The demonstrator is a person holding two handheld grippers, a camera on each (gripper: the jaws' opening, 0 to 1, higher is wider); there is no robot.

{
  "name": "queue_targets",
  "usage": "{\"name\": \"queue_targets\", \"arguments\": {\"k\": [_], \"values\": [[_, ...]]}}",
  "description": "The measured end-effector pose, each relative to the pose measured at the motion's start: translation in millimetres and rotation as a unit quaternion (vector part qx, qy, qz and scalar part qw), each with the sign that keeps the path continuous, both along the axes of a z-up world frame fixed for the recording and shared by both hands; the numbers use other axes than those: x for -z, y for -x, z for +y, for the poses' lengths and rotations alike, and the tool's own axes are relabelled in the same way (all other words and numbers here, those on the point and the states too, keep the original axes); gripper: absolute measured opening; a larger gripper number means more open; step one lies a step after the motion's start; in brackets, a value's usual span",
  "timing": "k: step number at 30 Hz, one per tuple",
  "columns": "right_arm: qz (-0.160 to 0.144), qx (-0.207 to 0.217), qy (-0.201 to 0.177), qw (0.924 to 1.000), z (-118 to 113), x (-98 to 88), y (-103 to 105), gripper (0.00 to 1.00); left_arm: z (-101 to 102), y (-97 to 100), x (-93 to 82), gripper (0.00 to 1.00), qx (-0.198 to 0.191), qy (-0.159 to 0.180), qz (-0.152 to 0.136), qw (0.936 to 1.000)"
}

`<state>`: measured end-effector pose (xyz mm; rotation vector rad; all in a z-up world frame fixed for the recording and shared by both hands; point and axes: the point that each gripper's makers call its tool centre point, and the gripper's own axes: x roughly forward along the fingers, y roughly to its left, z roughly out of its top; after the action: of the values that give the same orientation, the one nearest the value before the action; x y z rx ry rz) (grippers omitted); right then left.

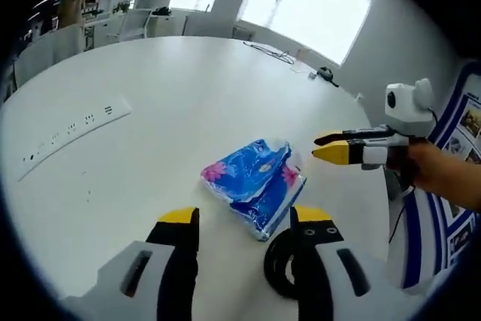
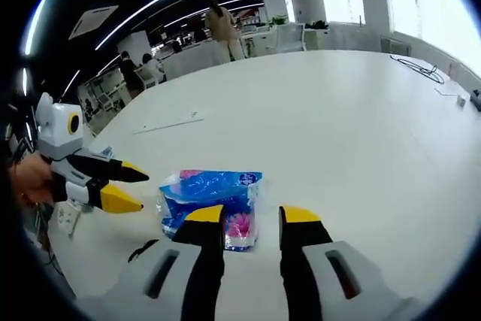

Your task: Arrange the tabletop items into an orderly group along one side of the table until the central work area is clear of visible clutter.

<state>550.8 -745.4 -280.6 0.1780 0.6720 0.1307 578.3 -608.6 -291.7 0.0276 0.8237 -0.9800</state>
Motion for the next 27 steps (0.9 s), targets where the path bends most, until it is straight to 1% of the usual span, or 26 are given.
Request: {"name": "queue_targets", "arguments": {"k": [6,16,27], "values": [[-0.007,0.004,0.0,1.0,0.0,-9.7,4.2,0.29,1.5,3.5,-10.0,0.53,0.005,0.002,-0.007,1.0],[-0.017,0.008,-0.004,0.9998,2.9,-23.5,10.9,0.3,8.5,8.5,-27.0,0.56,0.01,0.003,-0.019,0.9998],[-0.028,0.009,-0.009,0.9995,15.4,-41.5,20.1,0.31,25.3,17.0,-47.9,0.58,0.014,0.004,-0.033,0.9994]]}}
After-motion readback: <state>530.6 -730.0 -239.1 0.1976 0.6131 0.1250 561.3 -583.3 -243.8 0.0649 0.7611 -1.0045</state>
